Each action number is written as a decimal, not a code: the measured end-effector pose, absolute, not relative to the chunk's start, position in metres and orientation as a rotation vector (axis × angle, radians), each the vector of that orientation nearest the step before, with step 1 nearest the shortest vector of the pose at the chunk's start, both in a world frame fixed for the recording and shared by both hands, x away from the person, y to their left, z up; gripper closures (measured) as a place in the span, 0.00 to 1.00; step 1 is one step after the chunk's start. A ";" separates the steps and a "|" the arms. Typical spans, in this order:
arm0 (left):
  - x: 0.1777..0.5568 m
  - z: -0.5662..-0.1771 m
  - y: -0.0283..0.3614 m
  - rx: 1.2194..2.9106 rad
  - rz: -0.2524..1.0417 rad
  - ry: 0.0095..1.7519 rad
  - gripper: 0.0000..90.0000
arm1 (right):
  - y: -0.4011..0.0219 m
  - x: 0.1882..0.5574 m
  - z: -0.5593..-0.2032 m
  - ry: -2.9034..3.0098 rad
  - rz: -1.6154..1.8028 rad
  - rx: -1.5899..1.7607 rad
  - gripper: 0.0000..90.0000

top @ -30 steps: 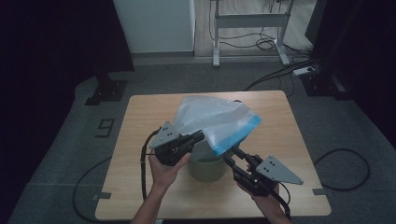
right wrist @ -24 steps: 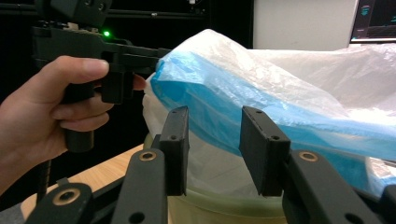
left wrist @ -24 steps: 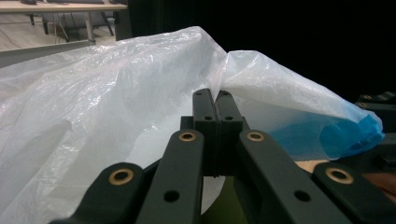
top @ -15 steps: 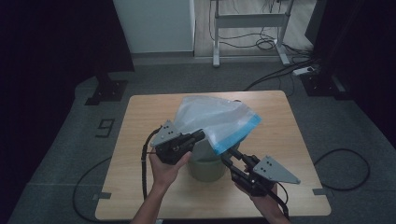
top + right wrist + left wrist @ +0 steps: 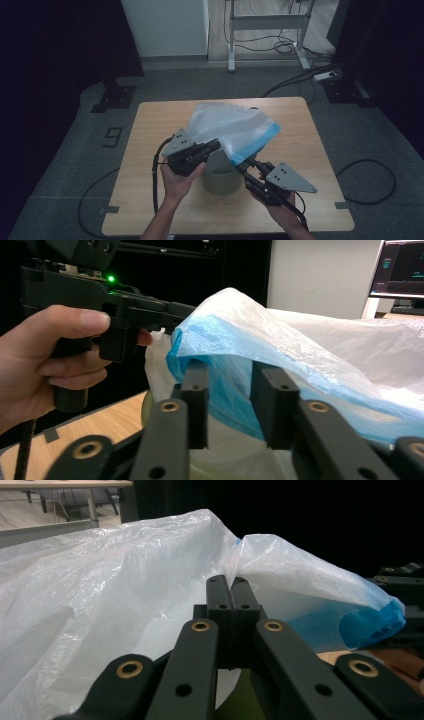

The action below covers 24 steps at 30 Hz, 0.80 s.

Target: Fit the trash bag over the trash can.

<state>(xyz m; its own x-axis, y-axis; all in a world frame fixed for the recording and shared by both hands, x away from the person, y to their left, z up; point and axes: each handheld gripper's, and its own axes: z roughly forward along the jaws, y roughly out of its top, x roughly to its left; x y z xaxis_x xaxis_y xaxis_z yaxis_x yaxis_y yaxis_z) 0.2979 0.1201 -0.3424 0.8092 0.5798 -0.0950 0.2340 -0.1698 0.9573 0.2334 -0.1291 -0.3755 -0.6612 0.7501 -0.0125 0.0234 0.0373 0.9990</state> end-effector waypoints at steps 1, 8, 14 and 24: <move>0.298 -0.342 0.121 1.753 0.343 0.631 1.00 | -0.128 0.235 -0.376 1.765 1.675 0.781 0.88; 0.296 -0.341 0.129 1.732 0.305 0.580 1.00 | -0.136 0.243 -0.377 1.747 1.689 0.838 0.99; 0.296 -0.340 0.135 1.712 0.279 0.561 1.00 | -0.145 0.247 -0.377 1.732 1.694 0.876 0.99; 0.291 -0.340 0.137 1.690 0.247 0.476 0.99 | -0.155 0.251 -0.374 1.721 1.681 0.923 0.99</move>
<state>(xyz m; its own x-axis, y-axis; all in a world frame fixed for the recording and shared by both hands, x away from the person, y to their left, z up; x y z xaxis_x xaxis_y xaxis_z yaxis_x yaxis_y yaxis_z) 0.2909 0.1371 -0.3399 0.8899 0.4443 -0.1034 0.1709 -0.1145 0.9786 0.2515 -0.1546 -0.3736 -0.6078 0.7907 0.0737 0.0920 -0.0221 0.9955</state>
